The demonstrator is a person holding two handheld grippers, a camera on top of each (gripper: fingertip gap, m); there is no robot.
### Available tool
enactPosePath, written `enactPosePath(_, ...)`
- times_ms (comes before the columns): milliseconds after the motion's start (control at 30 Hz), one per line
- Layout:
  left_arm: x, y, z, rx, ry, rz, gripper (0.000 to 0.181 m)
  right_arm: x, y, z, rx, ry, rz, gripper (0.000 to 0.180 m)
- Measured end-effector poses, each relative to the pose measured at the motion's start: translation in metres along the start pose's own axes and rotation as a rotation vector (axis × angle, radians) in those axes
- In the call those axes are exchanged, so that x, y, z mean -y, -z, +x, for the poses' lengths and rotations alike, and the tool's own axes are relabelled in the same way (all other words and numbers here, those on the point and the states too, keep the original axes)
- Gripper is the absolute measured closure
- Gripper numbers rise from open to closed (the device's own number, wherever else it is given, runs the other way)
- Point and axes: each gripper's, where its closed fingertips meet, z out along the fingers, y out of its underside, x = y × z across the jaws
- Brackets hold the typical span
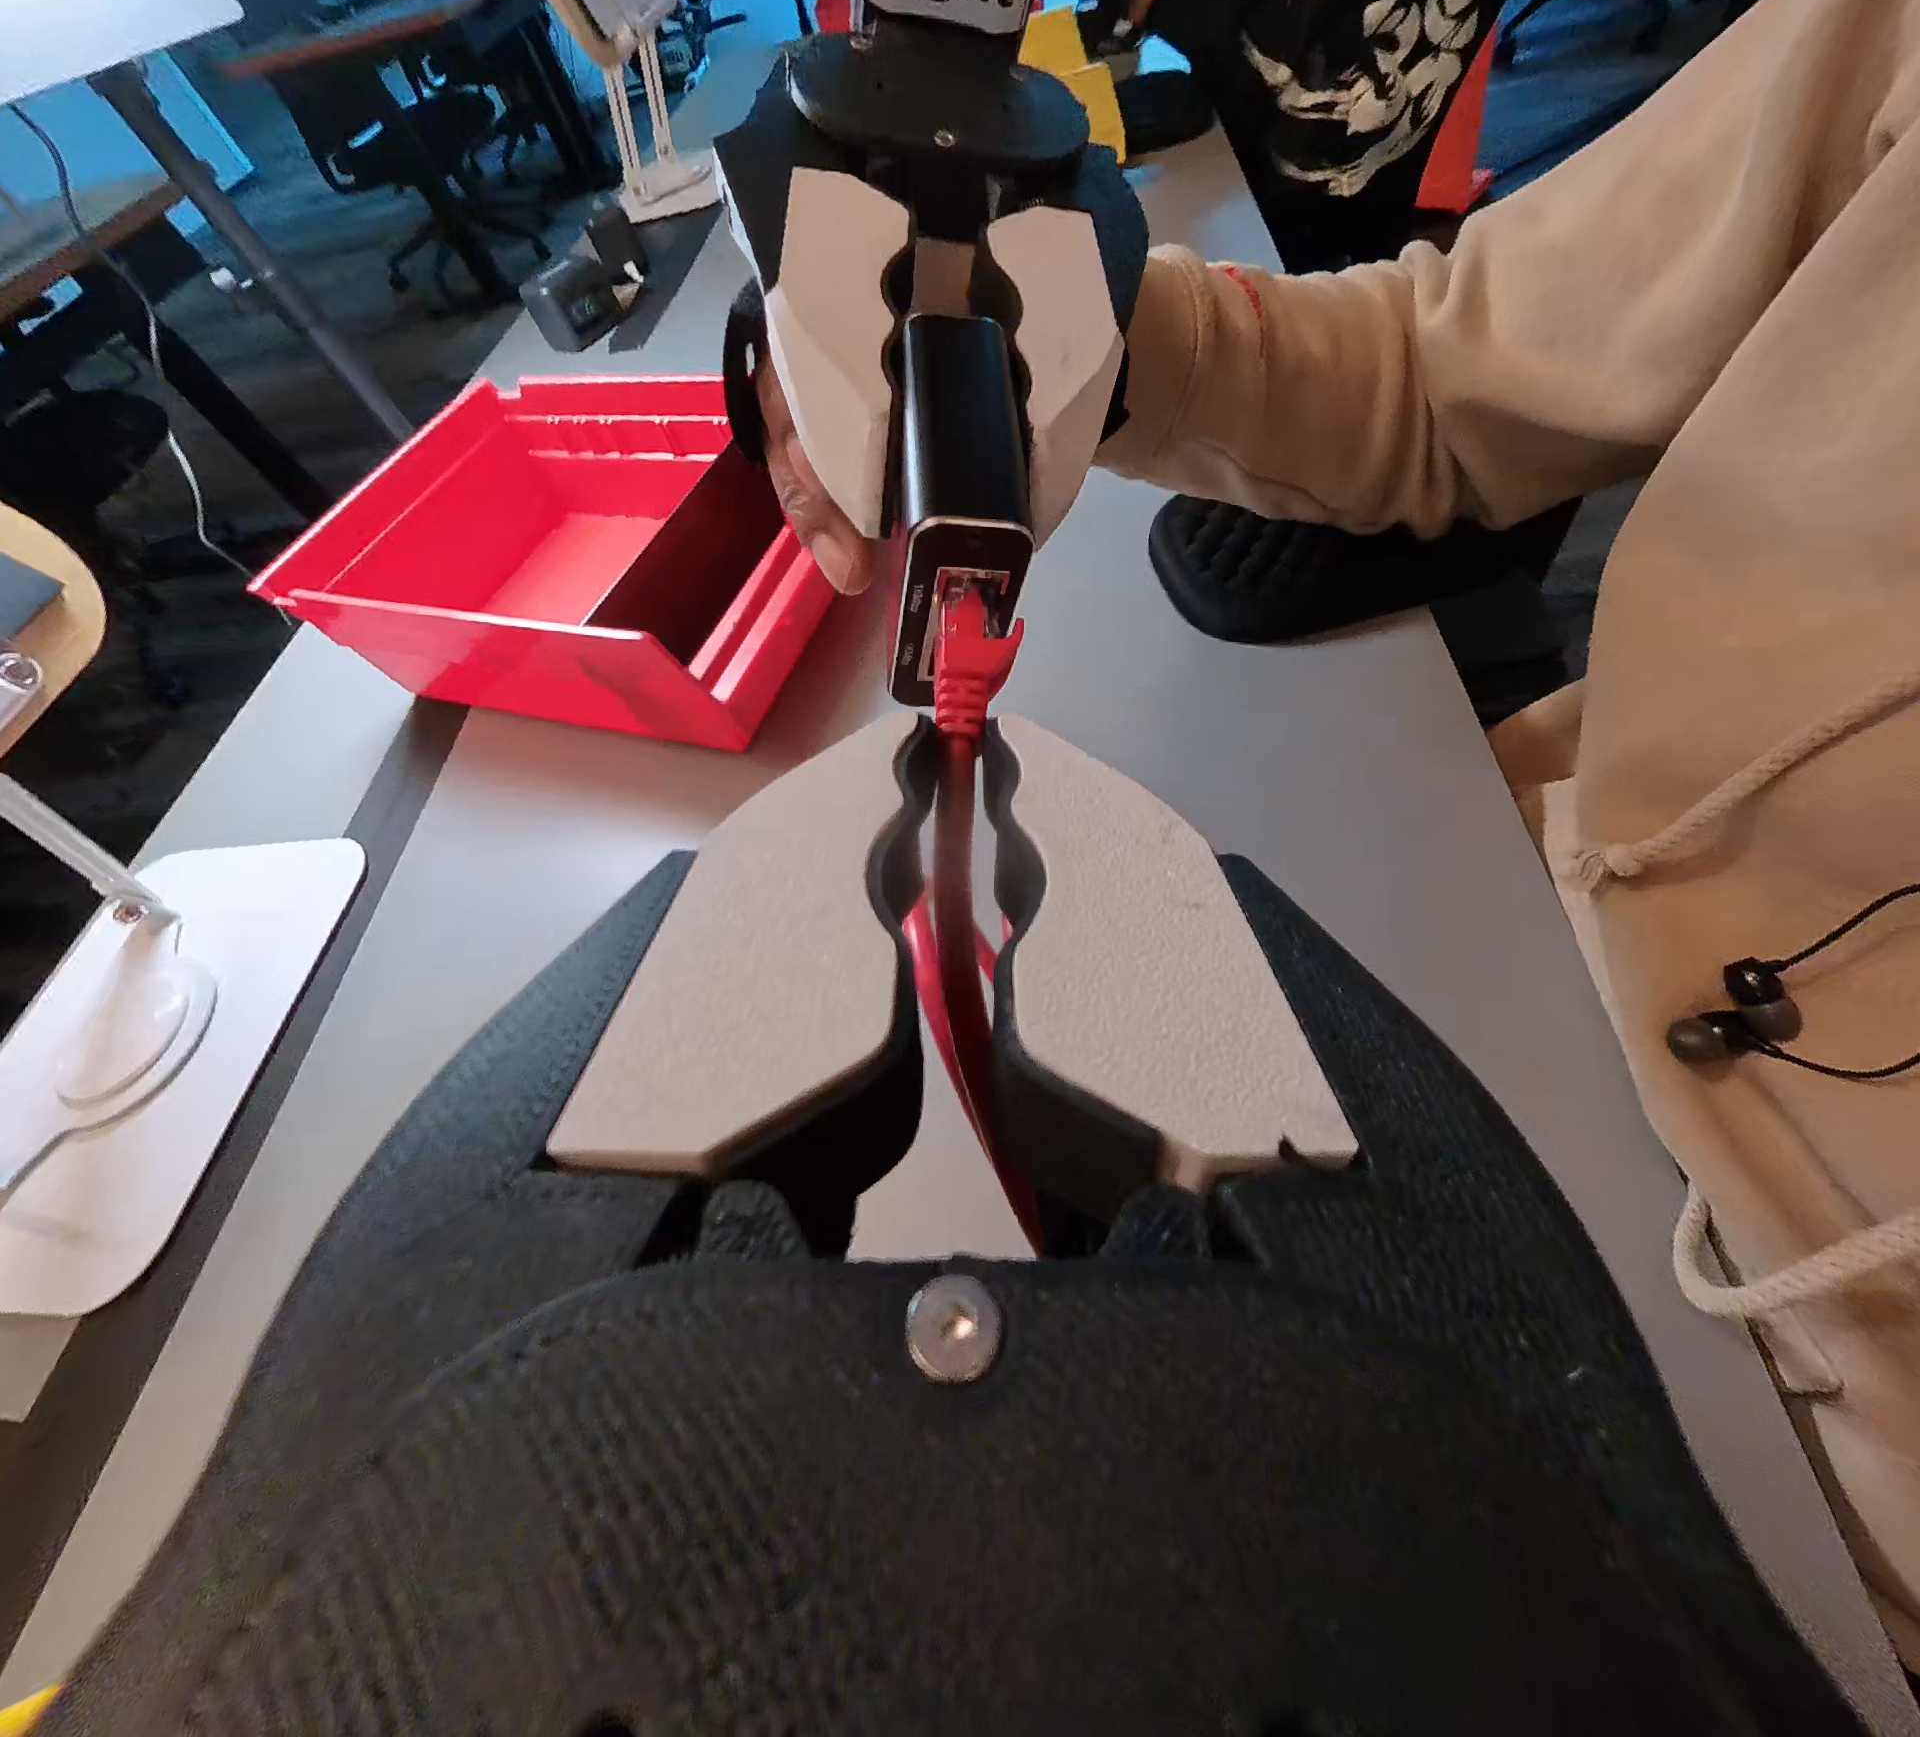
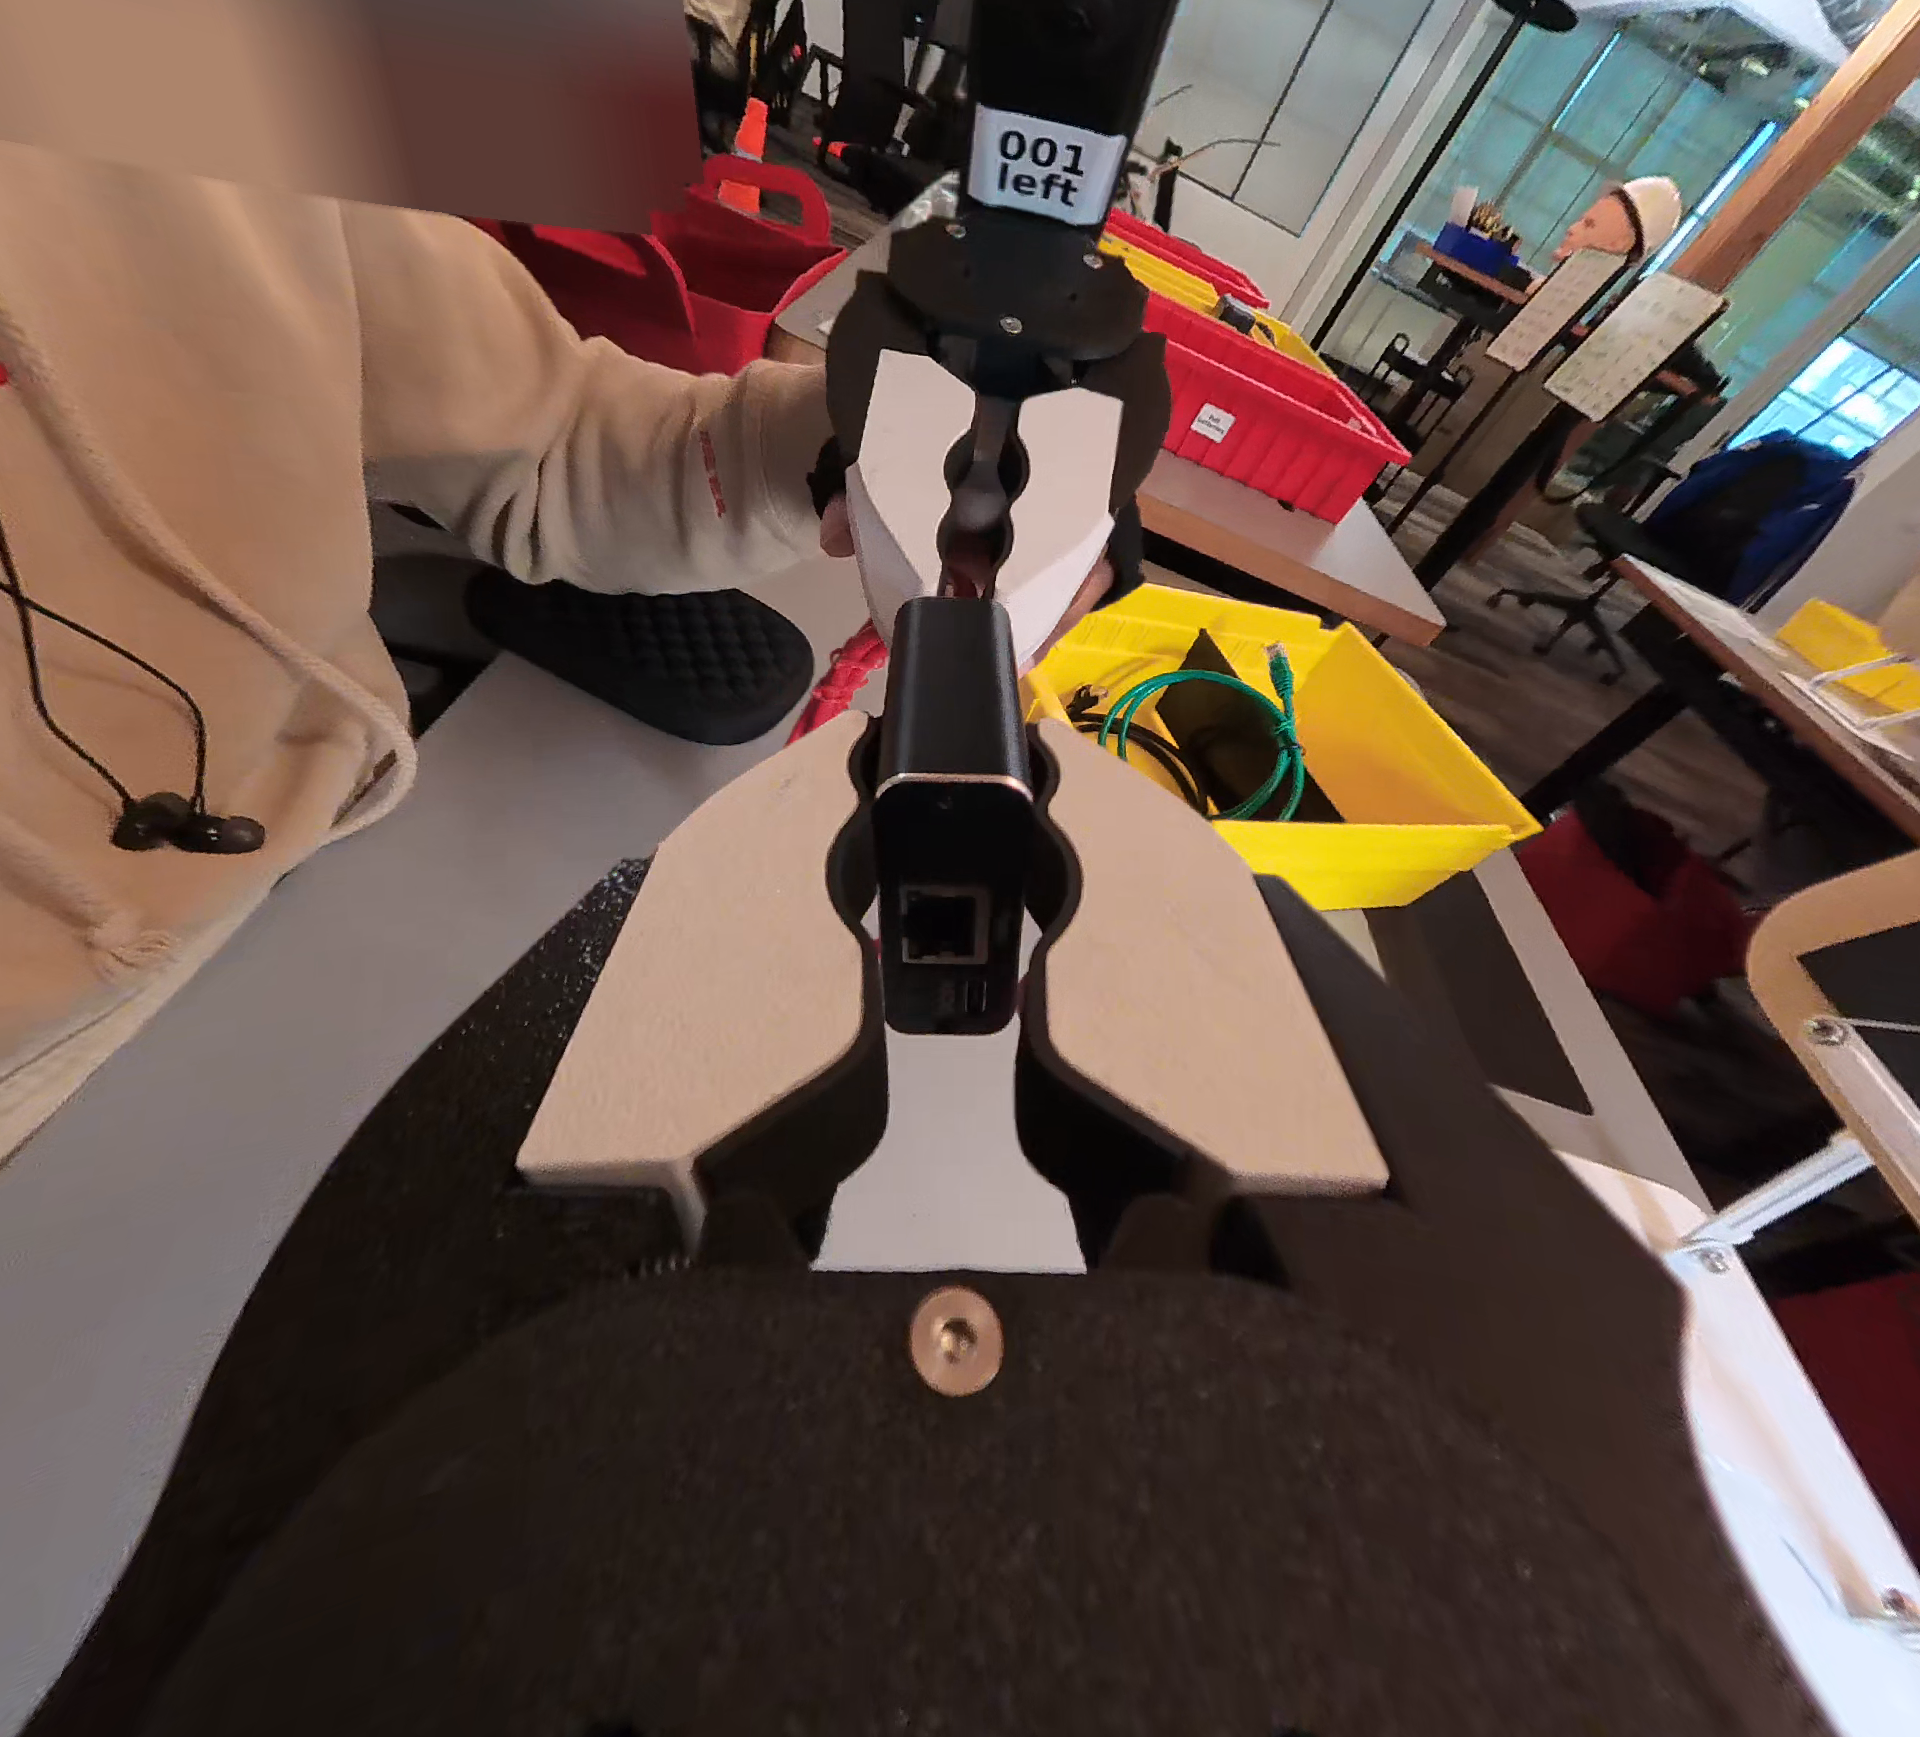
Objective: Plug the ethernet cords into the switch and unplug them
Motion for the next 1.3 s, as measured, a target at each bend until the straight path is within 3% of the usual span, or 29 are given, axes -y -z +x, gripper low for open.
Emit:
enactPosePath(433, -0.012, -0.009, 0.005, 0.016, -0.056, -0.099, 0.173, -0.018, -0.004, -0.005, 0.040, 0.001, -0.050, 0.155)
enactPosePath(933, -0.005, -0.006, -0.008, 0.066, -0.028, 0.002, 0.172, -0.009, 0.001, 0.007, -0.030, -0.027, -0.036, 0.155)
enactPosePath(1067, -0.013, -0.003, -0.023, 0.142, -0.024, -0.021, 0.171, -0.011, 0.003, 0.021, -0.054, -0.203, -0.009, 0.156)
enactPosePath(1300, -0.028, -0.003, -0.054, 0.371, -0.145, -0.103, 0.173, -0.028, 0.001, 0.049, -0.043, -0.787, 0.145, 0.155)
